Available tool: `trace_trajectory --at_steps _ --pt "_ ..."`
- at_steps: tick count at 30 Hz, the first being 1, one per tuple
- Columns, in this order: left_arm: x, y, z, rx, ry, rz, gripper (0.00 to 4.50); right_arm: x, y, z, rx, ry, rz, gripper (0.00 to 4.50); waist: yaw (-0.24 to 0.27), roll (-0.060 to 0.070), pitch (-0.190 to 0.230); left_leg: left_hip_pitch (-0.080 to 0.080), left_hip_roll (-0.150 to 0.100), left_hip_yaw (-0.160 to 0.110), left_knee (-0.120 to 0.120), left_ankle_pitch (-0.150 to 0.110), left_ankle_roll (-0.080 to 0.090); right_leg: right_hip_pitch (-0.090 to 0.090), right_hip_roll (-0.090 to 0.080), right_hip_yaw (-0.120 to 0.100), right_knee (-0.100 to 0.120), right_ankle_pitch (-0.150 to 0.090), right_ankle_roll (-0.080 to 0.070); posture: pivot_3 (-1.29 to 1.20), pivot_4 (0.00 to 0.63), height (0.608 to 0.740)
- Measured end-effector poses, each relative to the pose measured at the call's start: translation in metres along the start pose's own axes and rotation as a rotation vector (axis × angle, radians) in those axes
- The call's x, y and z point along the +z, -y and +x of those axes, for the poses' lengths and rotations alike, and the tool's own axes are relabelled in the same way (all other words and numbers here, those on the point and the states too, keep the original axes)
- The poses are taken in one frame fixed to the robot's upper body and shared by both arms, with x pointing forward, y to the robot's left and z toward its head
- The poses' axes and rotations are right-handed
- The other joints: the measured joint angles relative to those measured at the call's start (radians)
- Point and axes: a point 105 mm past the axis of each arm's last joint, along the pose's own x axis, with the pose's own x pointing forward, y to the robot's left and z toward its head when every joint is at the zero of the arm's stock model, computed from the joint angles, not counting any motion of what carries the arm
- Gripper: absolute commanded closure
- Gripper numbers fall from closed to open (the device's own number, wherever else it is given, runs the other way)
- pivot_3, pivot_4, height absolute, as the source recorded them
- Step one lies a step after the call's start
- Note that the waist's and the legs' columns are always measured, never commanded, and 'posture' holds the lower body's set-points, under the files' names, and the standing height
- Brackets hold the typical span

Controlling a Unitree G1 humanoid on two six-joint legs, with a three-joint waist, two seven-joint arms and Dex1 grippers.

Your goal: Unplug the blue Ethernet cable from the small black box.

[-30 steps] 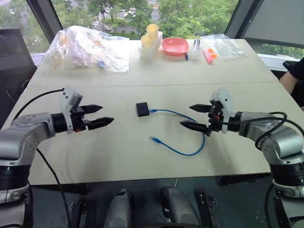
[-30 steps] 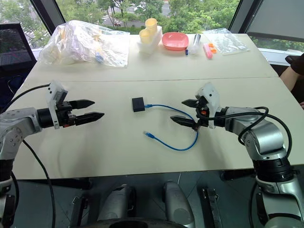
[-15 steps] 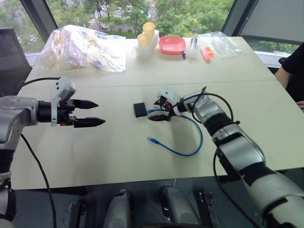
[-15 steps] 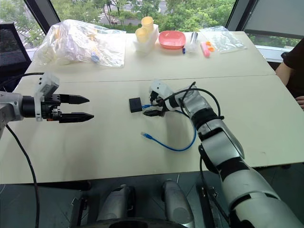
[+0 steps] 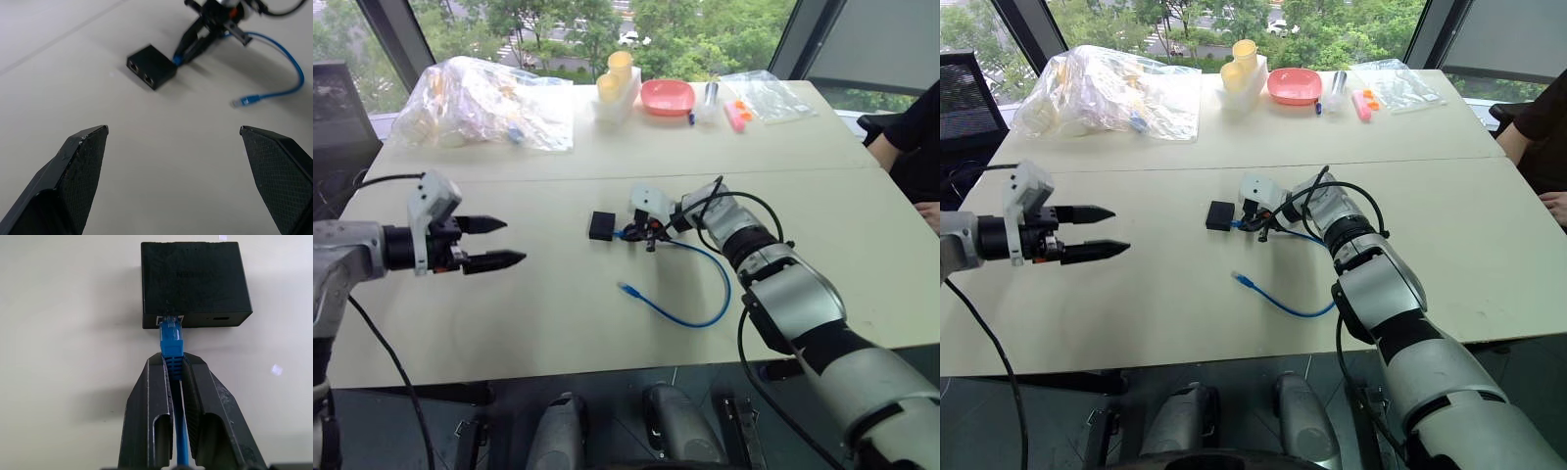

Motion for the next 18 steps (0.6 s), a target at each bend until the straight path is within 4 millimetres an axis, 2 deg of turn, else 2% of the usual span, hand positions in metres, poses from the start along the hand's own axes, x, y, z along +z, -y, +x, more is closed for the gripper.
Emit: trace_trajectory --at_steps 3,5,7,9,12,15,18 --pt "0.016 -0.013 0.012 -0.012 0.107 -0.04 0.0 -0.002 0.018 -0.011 -0.16 -0.025 -0.184 4.46 0.005 0.001 0.001 -0.001 -0.001 -0.001 0.001 0.002 -0.004 0.0 0.0 0.0 0.0 0.0 0.0 0.0 0.15 0.74" --pt "0.022 -0.022 0.021 -0.043 0.16 -0.109 0.0 0.003 0.037 -0.031 -0.287 -0.022 -0.332 4.46 0.004 0.001 0.001 -0.003 -0.002 0.0 0.001 0.003 -0.004 -0.002 0.0 0.001 0.0 0.0 0.0 0.0 0.15 0.74" --pt "0.028 -0.024 0.033 -0.121 0.201 -0.167 0.0 0.019 0.052 -0.055 -0.396 0.008 -0.482 4.46 0.0 0.001 0.001 -0.005 -0.002 0.0 0.001 0.003 -0.004 -0.004 0.0 0.001 0.0 0.002 0.004 0.0 0.15 0.74" --pt "0.039 -0.023 0.05 -0.209 0.242 -0.211 0.0 0.034 0.054 -0.064 -0.451 0.049 -0.58 4.46 -0.002 0.0 0.001 -0.005 -0.002 0.0 0.0 0.003 -0.004 -0.004 0.001 0.001 0.0 0.002 0.004 0.0 0.15 0.74" --pt "0.054 -0.022 0.075 -0.3 0.281 -0.242 0.0 0.047 0.046 -0.06 -0.482 0.09 -0.675 4.46 -0.005 0.0 0.001 -0.008 -0.001 -0.001 -0.002 0.002 -0.004 -0.009 0.003 0.001 0.002 0.002 0.004 0.0 0.15 0.74" --pt "0.06 -0.025 0.094 -0.336 0.291 -0.25 0.0 0.051 0.043 -0.06 -0.533 0.113 -0.714 4.46 -0.005 0.0 0.001 -0.017 -0.001 -0.001 -0.001 0.003 -0.004 -0.019 0.003 0.001 0.004 0.002 0.004 0.0 0.15 0.74" --pt "0.059 -0.026 0.111 -0.333 0.26 -0.239 0.0 0.058 0.044 -0.066 -0.573 0.122 -0.743 4.46 0.0 0.0 0.001 -0.018 -0.001 -0.001 -0.001 0.003 -0.004 -0.019 0.003 0.001 0.003 0.002 0.004 0.0 0.15 0.74"
